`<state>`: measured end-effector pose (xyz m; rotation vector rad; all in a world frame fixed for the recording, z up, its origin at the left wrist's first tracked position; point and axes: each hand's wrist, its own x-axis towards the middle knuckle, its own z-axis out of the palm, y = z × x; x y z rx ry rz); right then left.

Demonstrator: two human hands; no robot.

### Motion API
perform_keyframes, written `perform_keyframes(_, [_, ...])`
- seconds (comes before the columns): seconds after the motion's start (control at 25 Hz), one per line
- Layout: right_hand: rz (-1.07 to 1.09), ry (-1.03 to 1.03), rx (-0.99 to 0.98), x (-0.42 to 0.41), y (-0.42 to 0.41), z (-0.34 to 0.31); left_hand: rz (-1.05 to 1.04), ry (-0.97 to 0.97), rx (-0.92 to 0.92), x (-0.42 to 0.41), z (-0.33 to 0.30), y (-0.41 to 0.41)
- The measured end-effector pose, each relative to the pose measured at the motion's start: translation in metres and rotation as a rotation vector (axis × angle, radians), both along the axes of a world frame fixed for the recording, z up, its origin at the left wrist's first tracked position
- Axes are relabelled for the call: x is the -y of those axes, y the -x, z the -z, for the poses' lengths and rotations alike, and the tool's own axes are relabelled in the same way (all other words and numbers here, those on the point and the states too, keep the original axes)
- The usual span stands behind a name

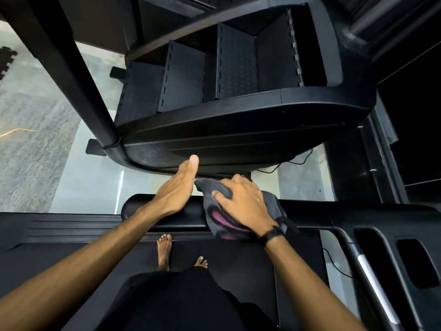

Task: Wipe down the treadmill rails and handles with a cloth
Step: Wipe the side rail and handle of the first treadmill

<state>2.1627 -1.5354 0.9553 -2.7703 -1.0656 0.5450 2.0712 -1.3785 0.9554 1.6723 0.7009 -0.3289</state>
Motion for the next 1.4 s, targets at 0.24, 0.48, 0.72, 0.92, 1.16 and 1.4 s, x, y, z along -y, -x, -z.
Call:
perform_keyframes(0.24, [0.351, 0.138, -0.032, 0.103, -0.073, -0.025, -0.087, -0.207, 0.197, -0.036, 0.010, 0.008])
perform_keyframes(0.48, [0.241, 0.292, -0.179, 0.007, -0.057, 0.015, -0.274, -0.181, 0.044, -0.082, 0.021, 0.043])
perform_keyframes(0.72, [-0.009, 0.093, -0.224, -0.126, 0.050, 0.020, -0.369, -0.154, 0.071, -0.099, 0.030, 0.067])
perform_keyframes(0.92, [-0.206, -0.077, -0.145, -0.144, 0.109, -0.001, -0.526, 0.011, 0.216, -0.108, 0.011, 0.039])
perform_keyframes(1.16, [-0.072, -0.119, -0.144, -0.075, 0.065, -0.004, -0.304, -0.048, 0.169, -0.080, 0.013, 0.001])
perform_keyframes(1.4, [0.182, 0.096, -0.040, 0.036, -0.025, -0.012, -0.106, -0.096, 0.159, -0.040, 0.019, 0.010])
